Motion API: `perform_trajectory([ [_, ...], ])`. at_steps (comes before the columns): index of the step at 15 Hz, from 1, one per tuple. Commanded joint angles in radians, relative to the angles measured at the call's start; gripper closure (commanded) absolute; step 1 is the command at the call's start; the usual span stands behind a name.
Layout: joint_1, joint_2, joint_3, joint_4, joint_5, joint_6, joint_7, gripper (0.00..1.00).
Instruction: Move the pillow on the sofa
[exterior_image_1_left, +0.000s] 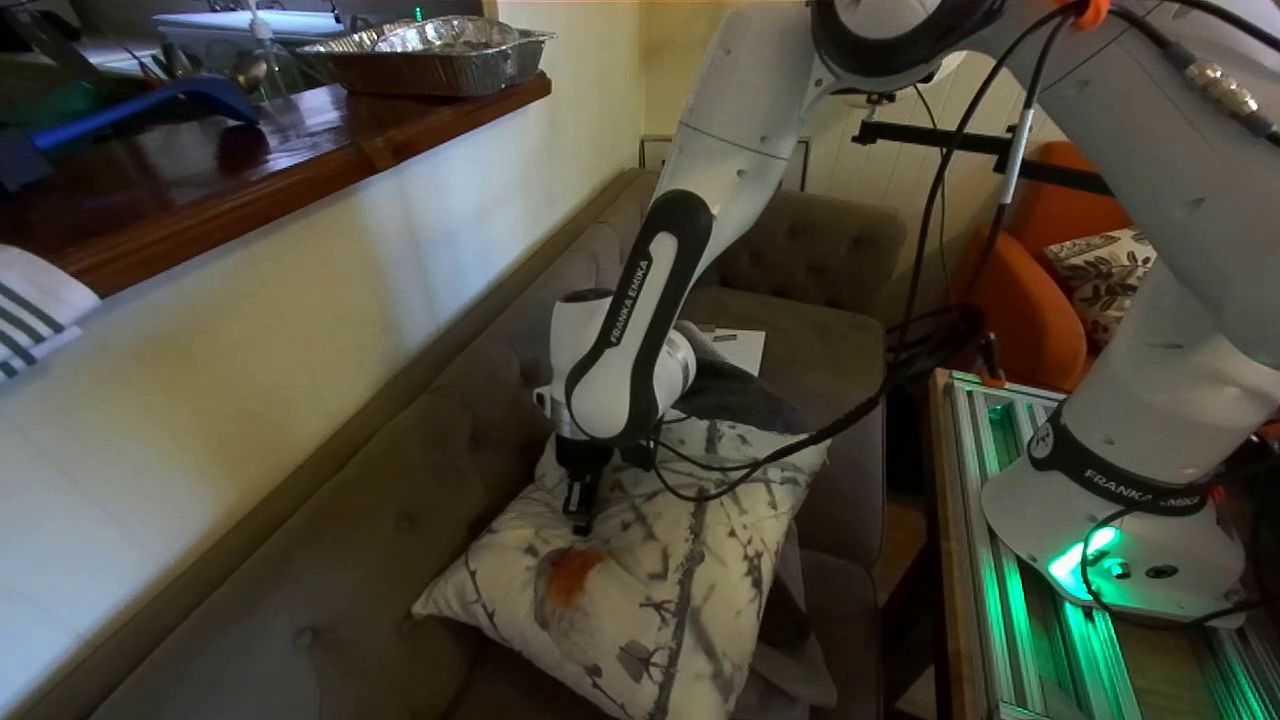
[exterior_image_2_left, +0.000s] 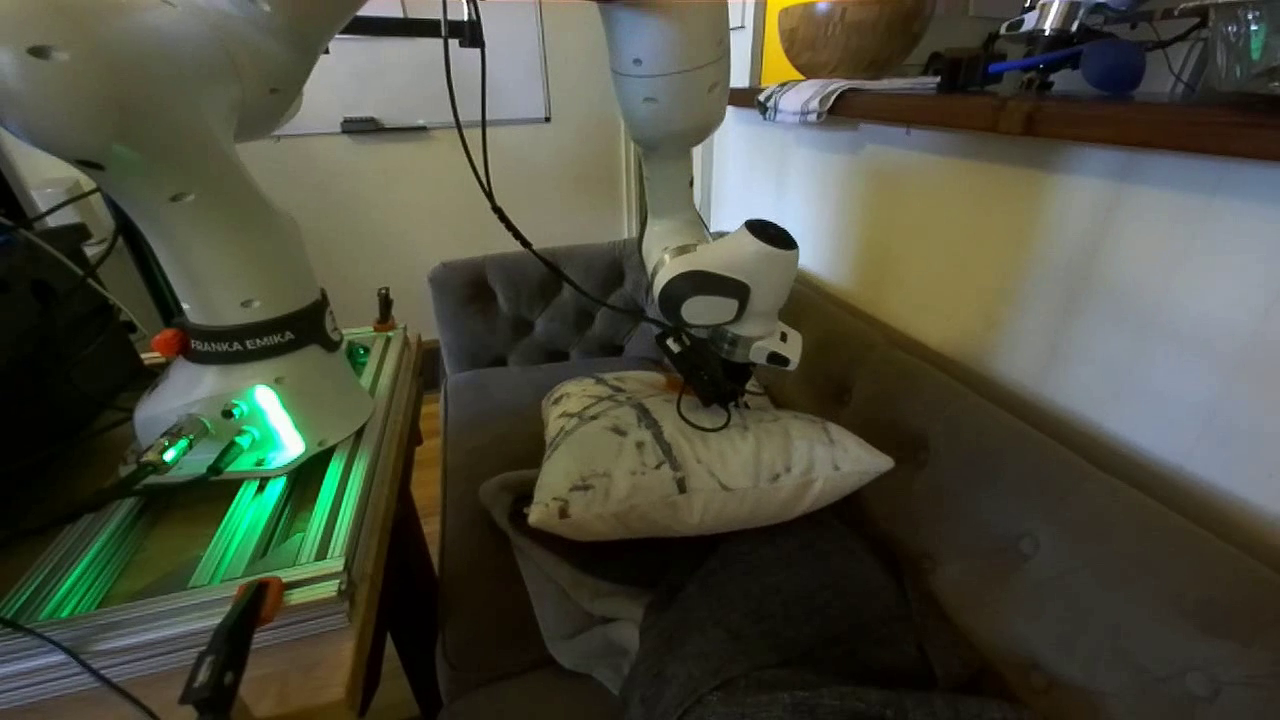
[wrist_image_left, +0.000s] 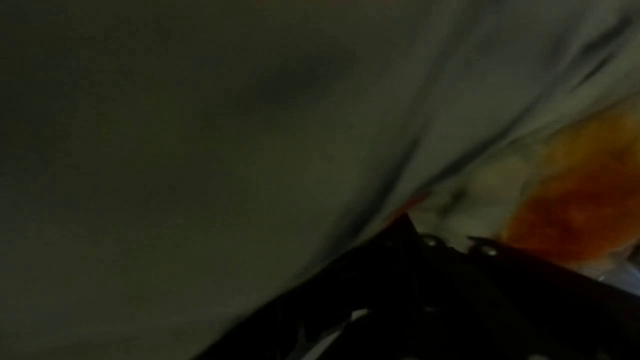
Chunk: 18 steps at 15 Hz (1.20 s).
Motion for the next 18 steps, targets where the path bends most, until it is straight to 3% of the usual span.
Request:
perform_trajectory([
  [1,0.032,0.101,-0.1,0.092,-0.019,-0.027,0.011,1.0],
  [4,-0.005,0.112,-0.128,0.066,-0.005,-0.014,0.014,1.0],
  [11,-0.066,0.128,-0.087,0.063,0.009,-0.022,-0.002,1.0],
  [15,-0.161,-0.075,-0.021,-0.149,0.039,0.084,0.0,1.0],
  [18,-0.172,-0.232,-0.036,-0.314,0.039,0.165,0.054,1.0],
])
